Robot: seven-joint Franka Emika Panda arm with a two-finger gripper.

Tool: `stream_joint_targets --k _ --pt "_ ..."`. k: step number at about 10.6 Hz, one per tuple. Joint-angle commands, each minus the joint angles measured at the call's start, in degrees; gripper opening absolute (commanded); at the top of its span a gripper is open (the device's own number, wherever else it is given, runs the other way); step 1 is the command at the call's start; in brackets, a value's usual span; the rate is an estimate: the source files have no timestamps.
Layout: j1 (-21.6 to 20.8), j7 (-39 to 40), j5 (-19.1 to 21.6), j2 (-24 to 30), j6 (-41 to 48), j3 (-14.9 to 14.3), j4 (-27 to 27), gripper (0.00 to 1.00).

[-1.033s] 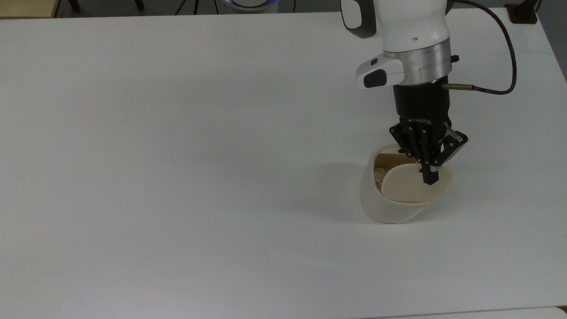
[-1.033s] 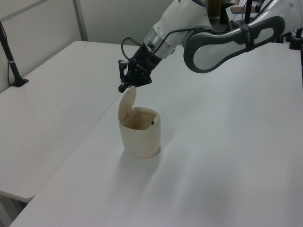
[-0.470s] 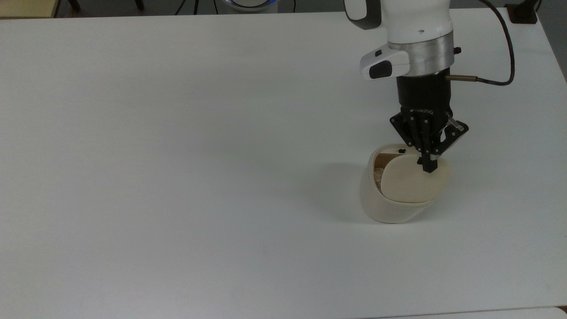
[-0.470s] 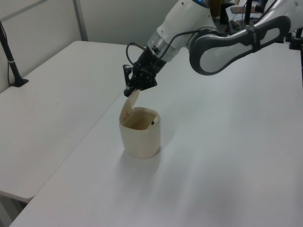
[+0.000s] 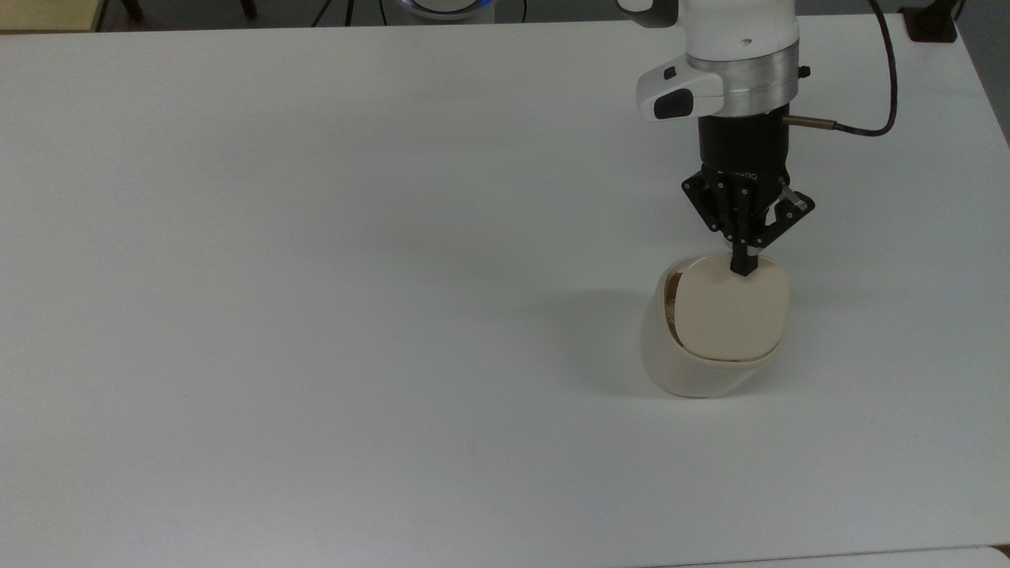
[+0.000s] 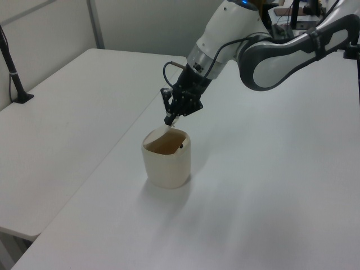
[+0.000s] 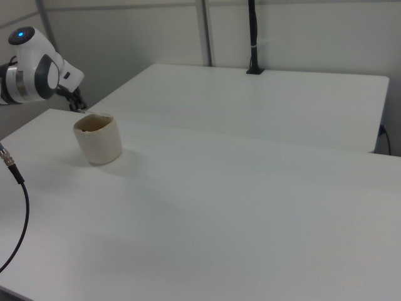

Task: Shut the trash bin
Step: 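Push the raised lid down with the gripper fingertips onto the bin rim, then lift the gripper up and away from the closed bin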

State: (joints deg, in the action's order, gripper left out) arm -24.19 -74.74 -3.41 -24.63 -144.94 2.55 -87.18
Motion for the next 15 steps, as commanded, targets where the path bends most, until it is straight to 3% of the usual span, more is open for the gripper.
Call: stream_joint_targets --k 1,8,10,12,15 --pt "0.37 0.55 -1.25 2.14 1.24 0.00 -5.54 0.00" --pt "-0.16 1.71 -2.74 -0.94 1.24 0.00 -6.69 0.00" --pt "0.72 1.97 -2.48 2.55 3.76 0.09 -6.43 0.00" --pt "1.86 2.32 -2.39 7.03 11.83 0.09 -4.58 0.00" --pt "5.72 11.61 -0.47 14.68 27.37 0.09 -5.02 0.00"
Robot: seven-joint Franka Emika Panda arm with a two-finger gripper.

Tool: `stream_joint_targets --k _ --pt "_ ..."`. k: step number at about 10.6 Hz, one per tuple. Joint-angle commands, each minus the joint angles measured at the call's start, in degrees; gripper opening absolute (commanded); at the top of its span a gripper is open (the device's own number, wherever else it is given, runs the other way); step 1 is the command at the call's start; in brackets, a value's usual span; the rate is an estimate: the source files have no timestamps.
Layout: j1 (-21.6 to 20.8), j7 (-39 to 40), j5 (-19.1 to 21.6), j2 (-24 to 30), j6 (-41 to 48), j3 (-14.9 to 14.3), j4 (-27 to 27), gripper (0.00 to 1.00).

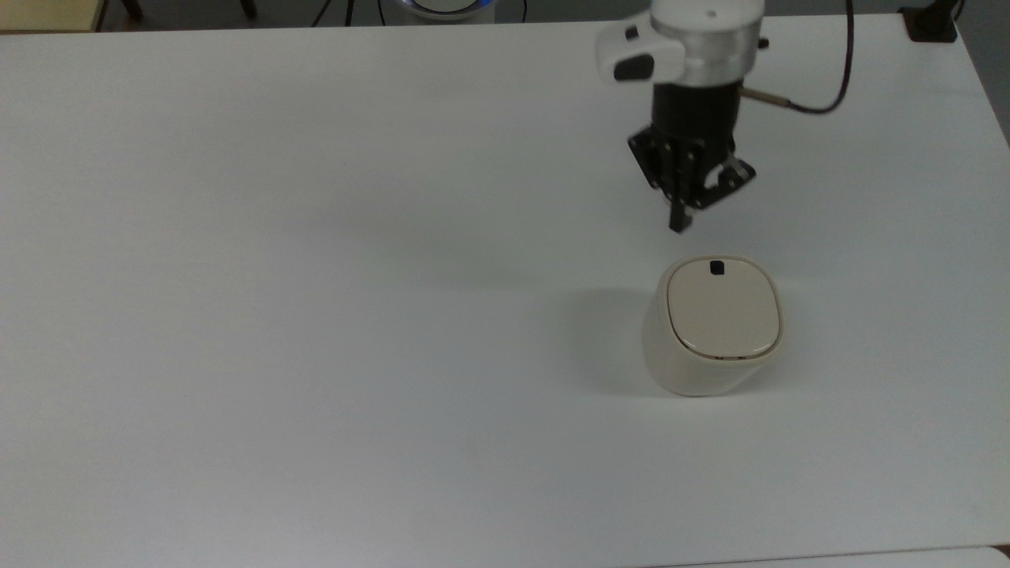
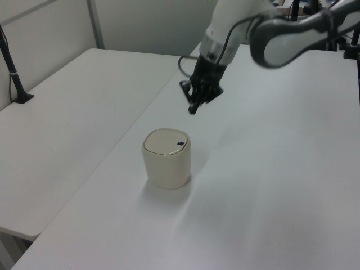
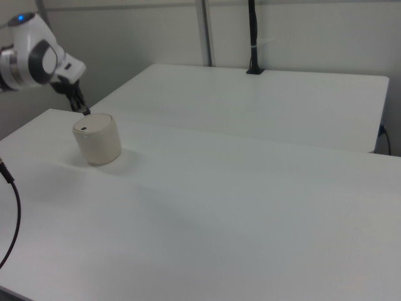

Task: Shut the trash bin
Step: 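Lift the gripper up and away from the closed bin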

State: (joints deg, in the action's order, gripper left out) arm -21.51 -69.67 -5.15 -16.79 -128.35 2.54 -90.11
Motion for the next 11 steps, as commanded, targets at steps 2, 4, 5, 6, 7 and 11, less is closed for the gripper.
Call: stream_joint_targets --k 2,4,5,6,7,11 --pt "7.60 18.62 5.74 11.84 20.02 0.01 -2.26 0.00" --pt "11.91 30.32 7.25 17.64 27.68 -0.07 -4.53 0.00" --pt "13.67 35.16 7.87 19.67 28.67 -0.34 -6.20 0.00" --pt "16.47 39.04 8.57 20.82 29.37 -0.43 -7.17 0.00" --pt "19.11 43.87 9.53 21.97 30.95 -0.34 -7.18 0.00" --pt "23.63 65.51 8.33 23.38 32.81 -4.62 -4.81 0.82"
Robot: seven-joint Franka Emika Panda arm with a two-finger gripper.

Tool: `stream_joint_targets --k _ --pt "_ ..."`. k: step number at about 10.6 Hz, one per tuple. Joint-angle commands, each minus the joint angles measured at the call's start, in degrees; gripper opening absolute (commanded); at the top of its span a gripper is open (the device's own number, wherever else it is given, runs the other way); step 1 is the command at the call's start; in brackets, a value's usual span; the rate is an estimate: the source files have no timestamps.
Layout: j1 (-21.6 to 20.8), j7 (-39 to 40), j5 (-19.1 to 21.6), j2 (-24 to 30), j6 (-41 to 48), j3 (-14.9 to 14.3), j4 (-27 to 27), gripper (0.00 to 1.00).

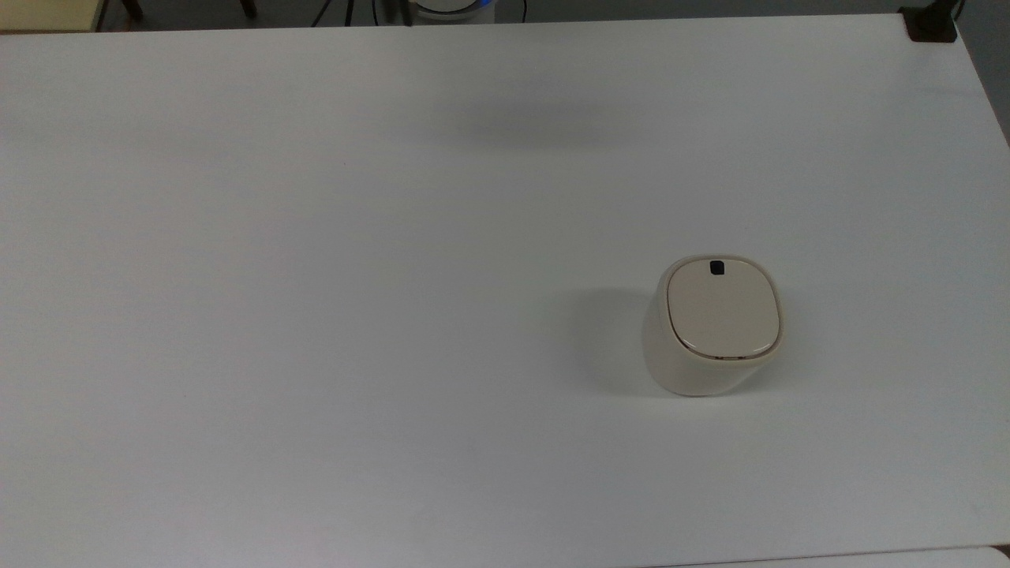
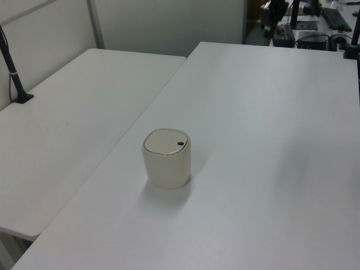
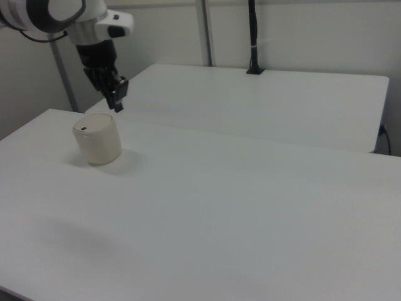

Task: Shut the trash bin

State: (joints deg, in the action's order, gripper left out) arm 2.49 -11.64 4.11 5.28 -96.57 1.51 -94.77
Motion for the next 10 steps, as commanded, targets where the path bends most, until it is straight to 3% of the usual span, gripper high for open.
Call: stream_joint_targets --k 1,10 --pt "-0.82 10.12 -3.99 1.22 1.03 -4.40 -0.15 1.00" --pt "-2.84 9.97 -5.25 -2.47 1.56 -4.50 0.29 1.00"
